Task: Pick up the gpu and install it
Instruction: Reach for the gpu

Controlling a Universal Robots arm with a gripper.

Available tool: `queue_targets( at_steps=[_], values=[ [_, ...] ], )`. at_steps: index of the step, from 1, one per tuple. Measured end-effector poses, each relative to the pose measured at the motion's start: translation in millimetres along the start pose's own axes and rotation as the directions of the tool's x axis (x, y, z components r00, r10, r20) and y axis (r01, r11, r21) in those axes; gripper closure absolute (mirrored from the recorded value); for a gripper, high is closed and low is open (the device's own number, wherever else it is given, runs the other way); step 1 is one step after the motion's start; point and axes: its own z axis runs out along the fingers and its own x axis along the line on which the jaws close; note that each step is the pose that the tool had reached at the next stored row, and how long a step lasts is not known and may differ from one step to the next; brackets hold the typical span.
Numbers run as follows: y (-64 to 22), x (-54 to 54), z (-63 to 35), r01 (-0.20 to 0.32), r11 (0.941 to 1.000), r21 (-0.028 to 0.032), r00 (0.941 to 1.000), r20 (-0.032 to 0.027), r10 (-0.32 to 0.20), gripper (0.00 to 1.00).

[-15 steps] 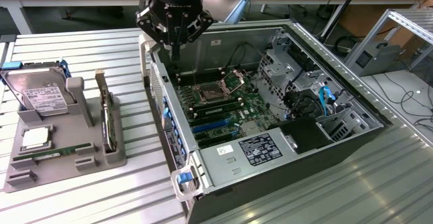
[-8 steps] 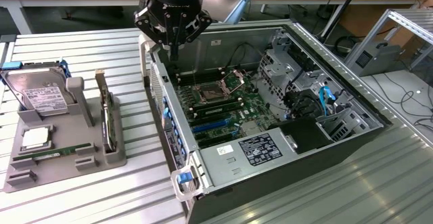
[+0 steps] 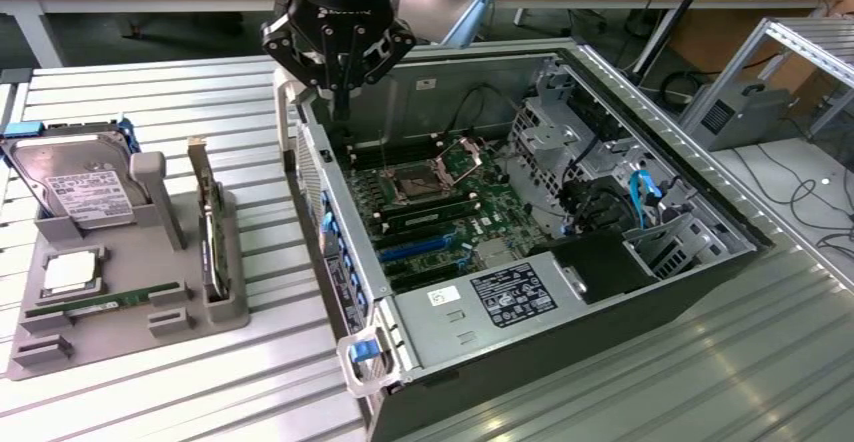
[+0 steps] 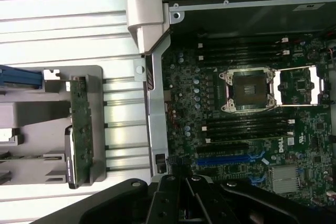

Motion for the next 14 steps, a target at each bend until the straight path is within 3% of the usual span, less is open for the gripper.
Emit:
queue_targets(
  at_steps=[14],
  values=[
    [-0.4, 4.8, -0.1, 0.0, 1.0, 0.0, 1.0, 0.0, 0.0, 0.89]
  ],
)
